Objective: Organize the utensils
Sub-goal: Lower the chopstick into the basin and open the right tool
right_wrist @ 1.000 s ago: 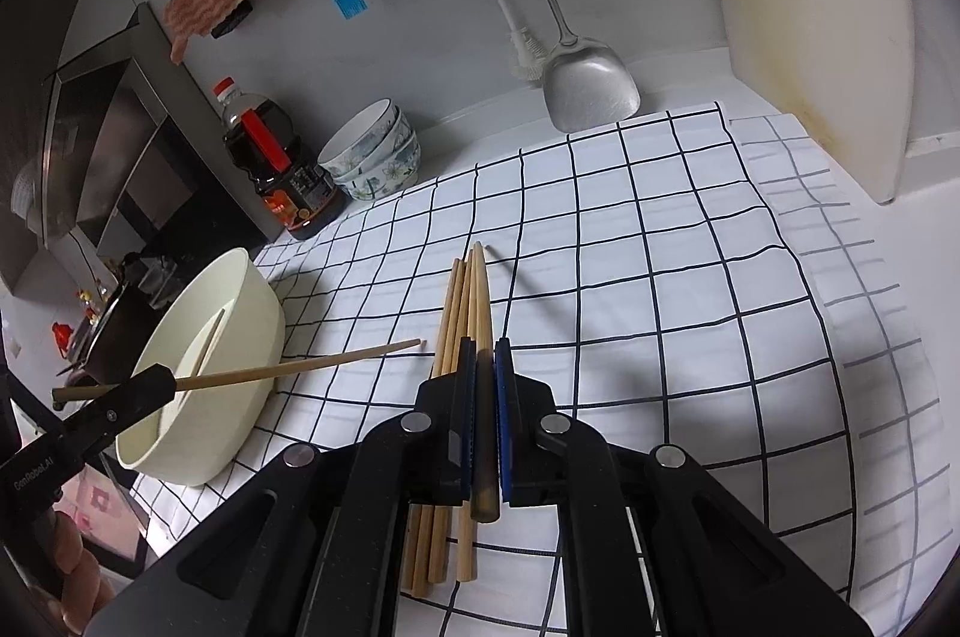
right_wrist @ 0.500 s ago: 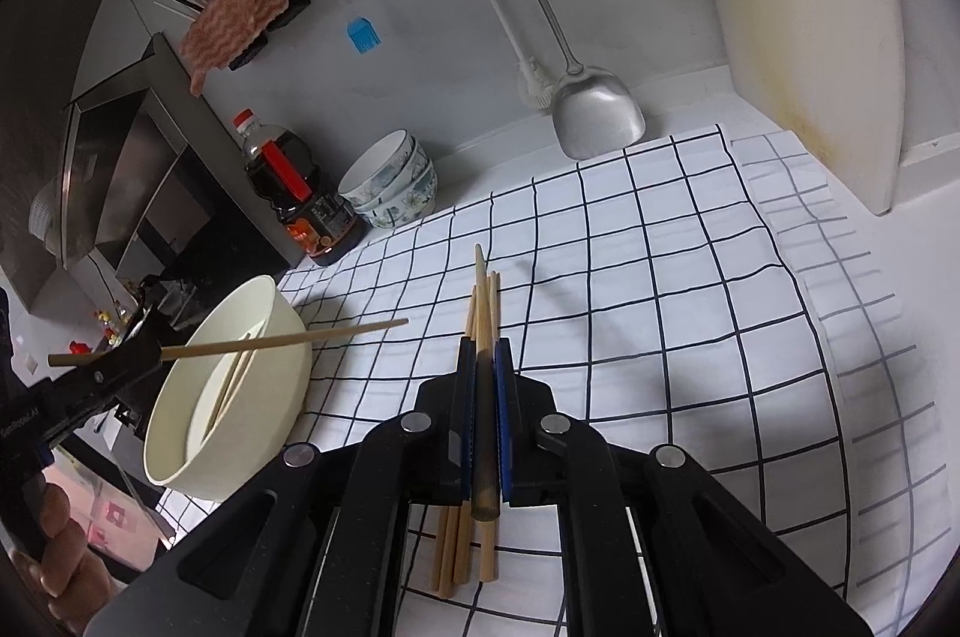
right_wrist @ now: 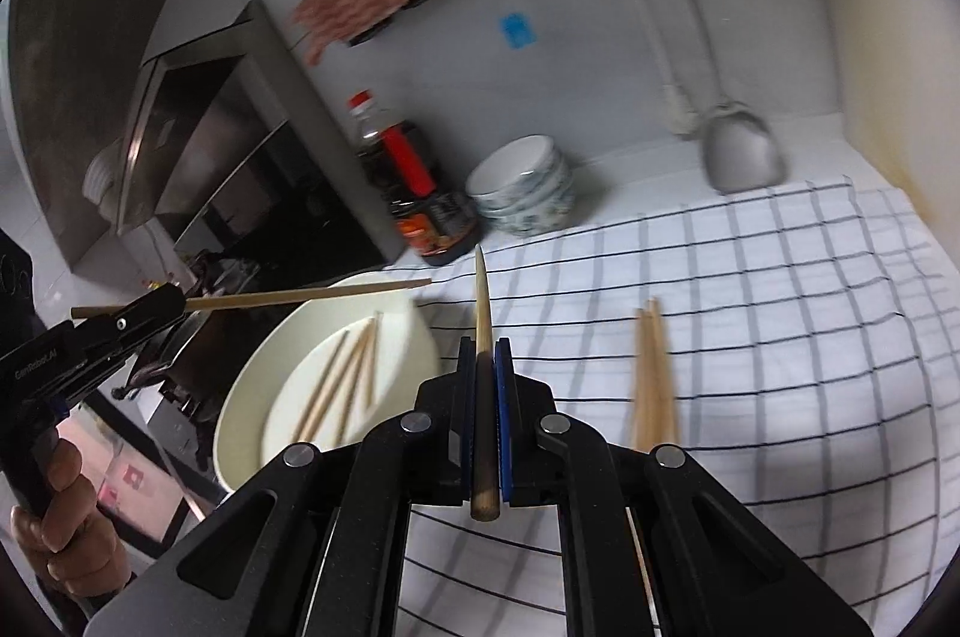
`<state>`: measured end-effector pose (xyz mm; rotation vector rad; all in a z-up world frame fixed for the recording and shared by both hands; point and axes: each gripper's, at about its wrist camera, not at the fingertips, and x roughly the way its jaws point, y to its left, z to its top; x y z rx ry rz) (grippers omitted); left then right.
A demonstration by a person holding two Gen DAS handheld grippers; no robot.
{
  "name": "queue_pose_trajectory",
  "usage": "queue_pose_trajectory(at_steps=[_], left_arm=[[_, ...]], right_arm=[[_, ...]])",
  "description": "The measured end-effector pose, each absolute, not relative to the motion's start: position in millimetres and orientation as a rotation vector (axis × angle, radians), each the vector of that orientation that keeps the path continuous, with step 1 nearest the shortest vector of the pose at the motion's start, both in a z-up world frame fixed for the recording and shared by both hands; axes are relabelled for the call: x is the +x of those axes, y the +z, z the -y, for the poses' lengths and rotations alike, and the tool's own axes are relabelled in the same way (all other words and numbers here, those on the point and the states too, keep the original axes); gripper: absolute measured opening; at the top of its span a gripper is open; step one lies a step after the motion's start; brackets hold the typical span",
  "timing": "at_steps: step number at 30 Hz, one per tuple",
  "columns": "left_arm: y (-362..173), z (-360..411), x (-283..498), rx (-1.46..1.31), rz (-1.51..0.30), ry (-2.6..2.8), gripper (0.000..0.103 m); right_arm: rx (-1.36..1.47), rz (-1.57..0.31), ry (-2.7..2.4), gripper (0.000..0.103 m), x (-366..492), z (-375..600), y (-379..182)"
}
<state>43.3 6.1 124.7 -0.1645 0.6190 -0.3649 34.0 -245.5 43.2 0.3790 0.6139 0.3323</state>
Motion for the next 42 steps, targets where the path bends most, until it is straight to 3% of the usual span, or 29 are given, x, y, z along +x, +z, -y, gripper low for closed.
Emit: queue_pose_trajectory(at_steps=[16, 32, 34, 36, 37, 38, 41, 42], left_arm=[[81, -131, 64, -0.193, -0.662, -0.182, 0.007], [15, -149, 92, -0.183, -0.871, -0.153, 0.009], [14, -153, 91, -0.186, -0.864, -0.135, 0.019], [17, -156, 86, -0.168, -0.834, -0.101, 0.049], [20, -158, 83, -0.165, -0.808, -0.086, 0.074], [22, -159, 80, -0.164, -0.782, -0.076, 0.079], [29, -160, 73, -0.138, -0.744, -0.049, 0.08], [30, -161, 71, -0.139, -0.742, -0.042, 0.082]], right_arm=[[0.156, -0.782, 0.449, 0.006, 88, 74, 21], [0.065, -0.928, 0.388, 0.007, 117, 37, -16], [0.078, -0.911, 0.382, 0.017, 116, 41, -13], [0.078, -0.89, 0.371, 0.023, 114, 46, -9], [0.08, -0.886, 0.368, 0.024, 114, 47, -7], [0.08, -0.881, 0.361, 0.025, 114, 50, -6], [0.079, -0.867, 0.354, 0.027, 113, 54, -3], [0.079, -0.86, 0.352, 0.033, 112, 56, -2]])
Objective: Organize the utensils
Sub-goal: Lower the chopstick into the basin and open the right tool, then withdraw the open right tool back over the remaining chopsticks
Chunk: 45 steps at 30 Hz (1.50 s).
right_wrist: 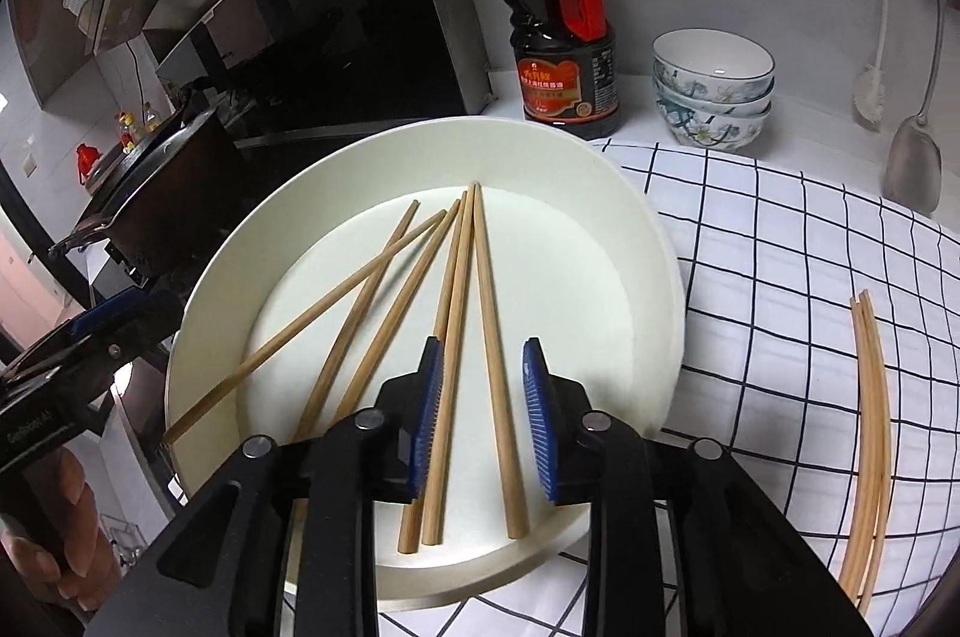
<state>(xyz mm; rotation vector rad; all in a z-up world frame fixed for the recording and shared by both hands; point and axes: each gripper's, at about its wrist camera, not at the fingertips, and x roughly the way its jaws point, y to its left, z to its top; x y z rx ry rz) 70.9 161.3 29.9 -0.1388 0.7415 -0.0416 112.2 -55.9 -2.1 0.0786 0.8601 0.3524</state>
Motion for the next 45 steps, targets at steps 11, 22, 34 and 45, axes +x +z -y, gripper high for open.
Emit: queue_pose_trajectory(at_steps=[11, 22, 34, 45], left_arm=[[35, -163, 60, -0.185, -0.735, -0.053, 0.094], [35, -120, 35, -0.152, -0.718, -0.113, 0.097], [33, -30, 5, -0.122, -0.722, -0.198, 0.097], [12, 38, -1, -0.135, -0.78, -0.205, 0.097]], right_arm=[[0.096, -0.807, 0.349, 0.049, 94, 78, 10], [0.114, -0.76, 0.284, 0.064, 62, 140, 19], [0.109, -0.751, 0.123, 0.073, 25, 239, 21], [-0.057, -0.859, 0.06, 0.075, 37, 272, -16]])
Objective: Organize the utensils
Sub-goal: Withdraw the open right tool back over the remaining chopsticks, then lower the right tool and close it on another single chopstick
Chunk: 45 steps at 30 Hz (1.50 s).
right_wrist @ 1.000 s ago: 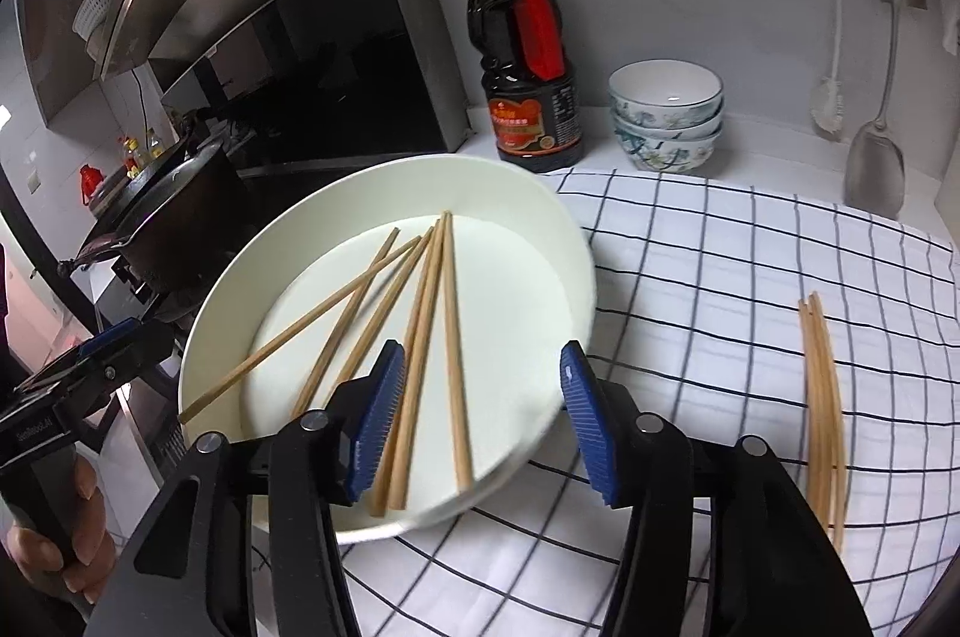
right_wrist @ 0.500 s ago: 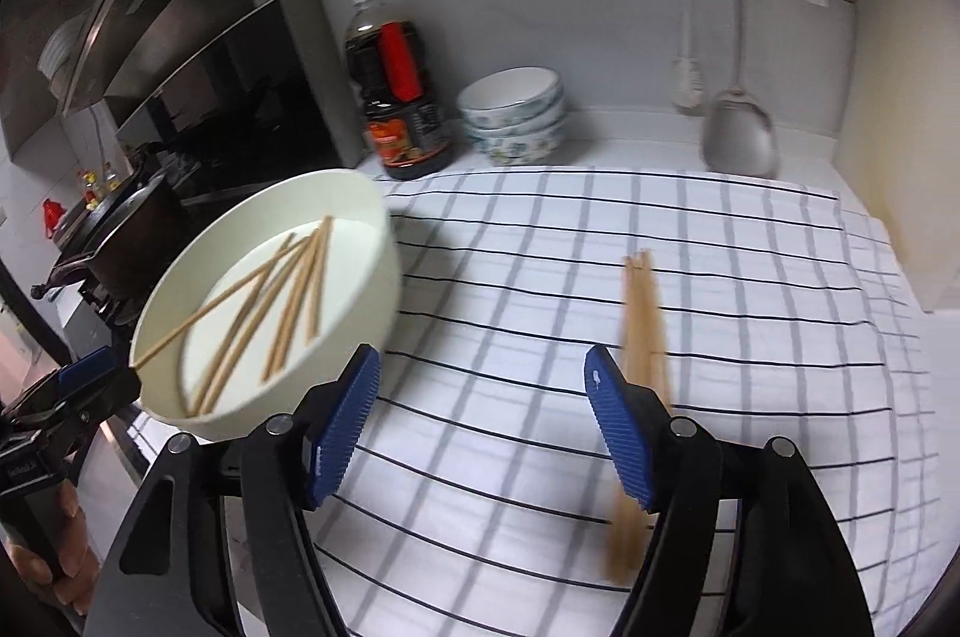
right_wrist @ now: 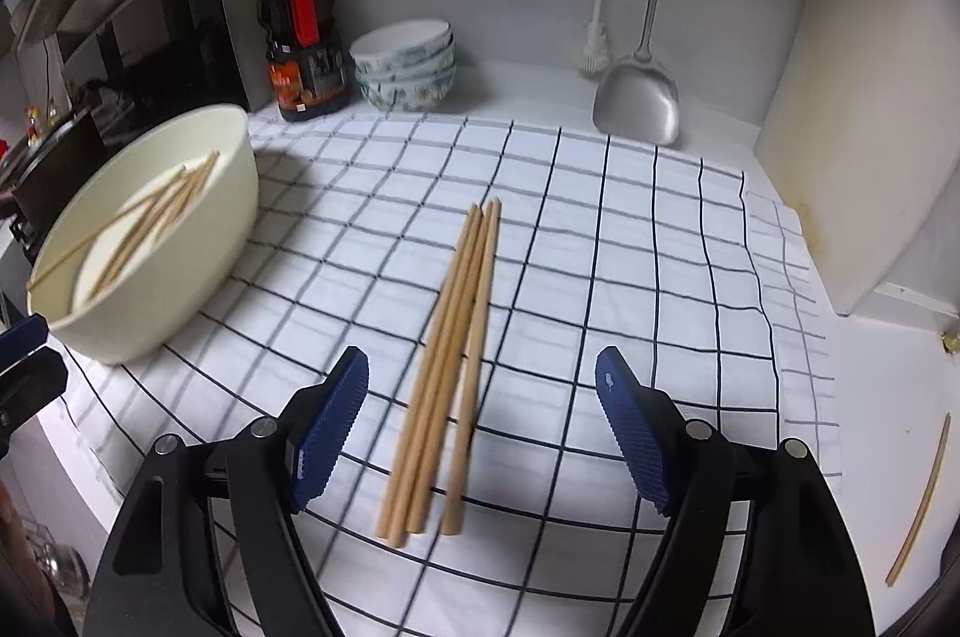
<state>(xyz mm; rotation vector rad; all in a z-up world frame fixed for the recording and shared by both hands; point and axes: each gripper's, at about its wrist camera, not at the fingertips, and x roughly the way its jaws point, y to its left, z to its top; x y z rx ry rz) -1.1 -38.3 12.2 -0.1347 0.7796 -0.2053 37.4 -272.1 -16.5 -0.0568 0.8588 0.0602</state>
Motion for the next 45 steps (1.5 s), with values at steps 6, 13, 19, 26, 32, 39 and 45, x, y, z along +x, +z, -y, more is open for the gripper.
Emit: queue_pose_trajectory(at_steps=[6, 13, 19, 26, 32, 39, 45], left_arm=[[2, 56, -4, -0.139, -0.782, -0.172, 0.097], [-12, 72, -5, -0.129, -0.795, -0.176, 0.097], [-25, 76, -3, -0.125, -0.824, -0.177, 0.097], [-29, 76, -3, -0.123, -0.83, -0.173, 0.097], [-34, 75, -1, -0.134, -0.843, -0.168, 0.097], [-37, 76, 1, -0.137, -0.849, -0.173, 0.097], [-38, 76, 1, -0.141, -0.853, -0.173, 0.097]], right_arm=[[-0.063, -0.917, 0.043, 0.075, 43, 289, -31], [-0.059, -1.002, 0.065, 0.075, 48, 294, -50], [-0.075, -1.044, 0.072, 0.075, 52, 291, -60], [-0.081, -1.062, 0.062, 0.075, 53, 293, -67], [-0.101, -1.064, 0.047, 0.075, 54, 292, -71], [-0.14, -1.055, 0.051, 0.076, 52, 288, -71], [-0.187, -1.054, 0.037, 0.076, 54, 282, -75]])
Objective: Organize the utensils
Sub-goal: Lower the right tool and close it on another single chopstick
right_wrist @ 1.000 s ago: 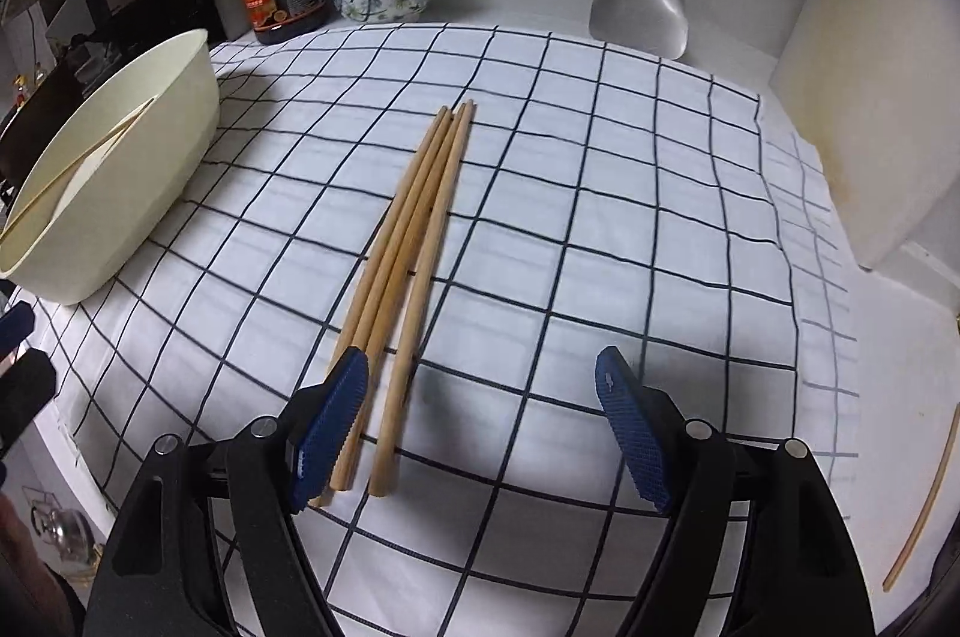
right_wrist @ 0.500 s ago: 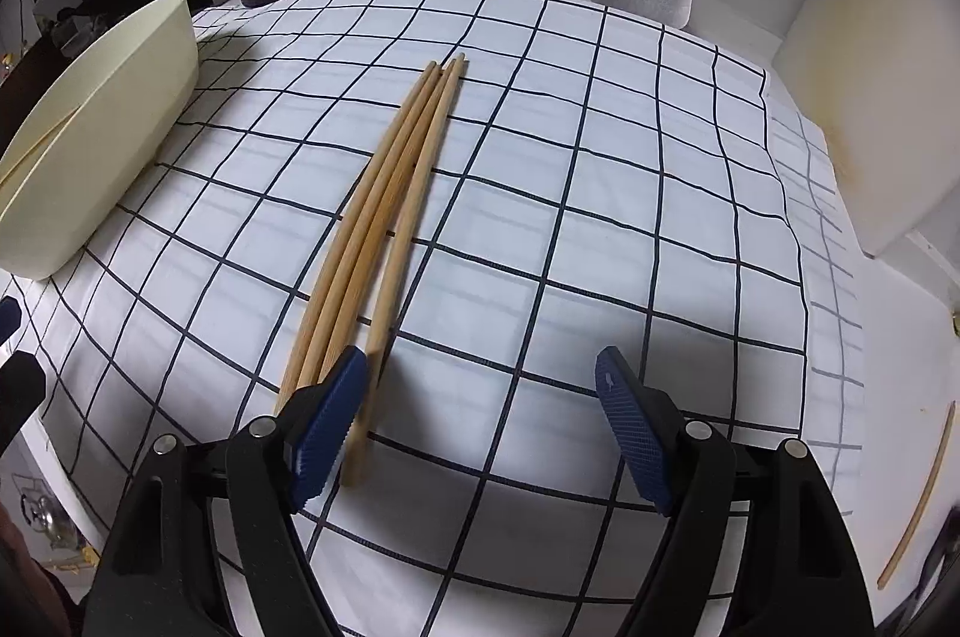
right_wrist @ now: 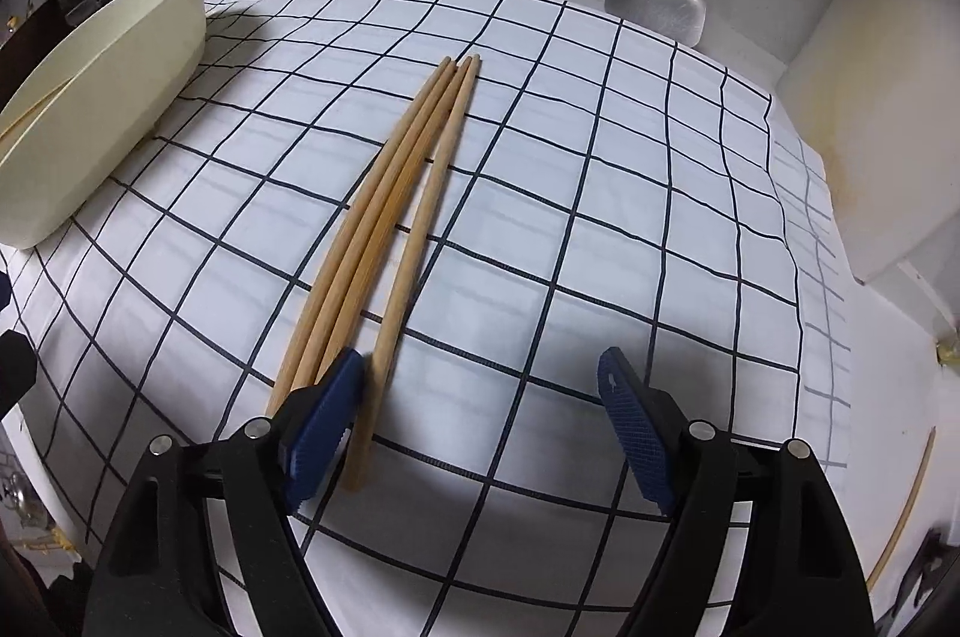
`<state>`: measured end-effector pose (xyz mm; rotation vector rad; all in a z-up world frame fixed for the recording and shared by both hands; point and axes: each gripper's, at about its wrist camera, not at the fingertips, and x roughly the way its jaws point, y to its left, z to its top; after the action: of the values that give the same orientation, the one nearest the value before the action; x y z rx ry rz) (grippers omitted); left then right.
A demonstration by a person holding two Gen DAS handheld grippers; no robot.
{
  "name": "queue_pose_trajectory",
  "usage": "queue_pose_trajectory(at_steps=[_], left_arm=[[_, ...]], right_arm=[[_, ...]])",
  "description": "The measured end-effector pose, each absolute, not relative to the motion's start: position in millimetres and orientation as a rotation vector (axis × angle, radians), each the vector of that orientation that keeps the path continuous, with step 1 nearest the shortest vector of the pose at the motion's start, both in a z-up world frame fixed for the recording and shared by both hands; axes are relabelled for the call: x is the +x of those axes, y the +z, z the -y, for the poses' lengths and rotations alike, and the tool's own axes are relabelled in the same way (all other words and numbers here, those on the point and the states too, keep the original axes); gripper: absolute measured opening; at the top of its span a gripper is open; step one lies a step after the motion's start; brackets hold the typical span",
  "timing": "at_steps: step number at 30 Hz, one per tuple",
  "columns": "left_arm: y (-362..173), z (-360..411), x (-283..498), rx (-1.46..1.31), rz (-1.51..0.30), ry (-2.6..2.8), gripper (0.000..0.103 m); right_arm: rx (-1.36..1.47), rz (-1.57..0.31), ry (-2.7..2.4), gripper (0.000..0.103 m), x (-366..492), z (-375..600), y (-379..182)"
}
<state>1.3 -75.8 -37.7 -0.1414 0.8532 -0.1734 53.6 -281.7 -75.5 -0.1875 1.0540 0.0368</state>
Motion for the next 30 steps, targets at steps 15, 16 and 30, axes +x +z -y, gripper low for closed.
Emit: queue_pose_trajectory(at_steps=[15, 16, 30], left_arm=[[-47, 114, 17, -0.066, -0.875, -0.202, 0.097], [-48, 118, 19, -0.064, -0.877, -0.207, 0.097], [-70, 151, 60, -0.051, -0.987, -0.23, 0.097]], right_arm=[[-0.102, -1.035, -0.078, 0.076, 53, 339, -76], [-0.091, -1.035, -0.082, 0.076, 52, 343, -76], [0.018, -1.028, -0.061, 0.076, 48, 367, -76]])
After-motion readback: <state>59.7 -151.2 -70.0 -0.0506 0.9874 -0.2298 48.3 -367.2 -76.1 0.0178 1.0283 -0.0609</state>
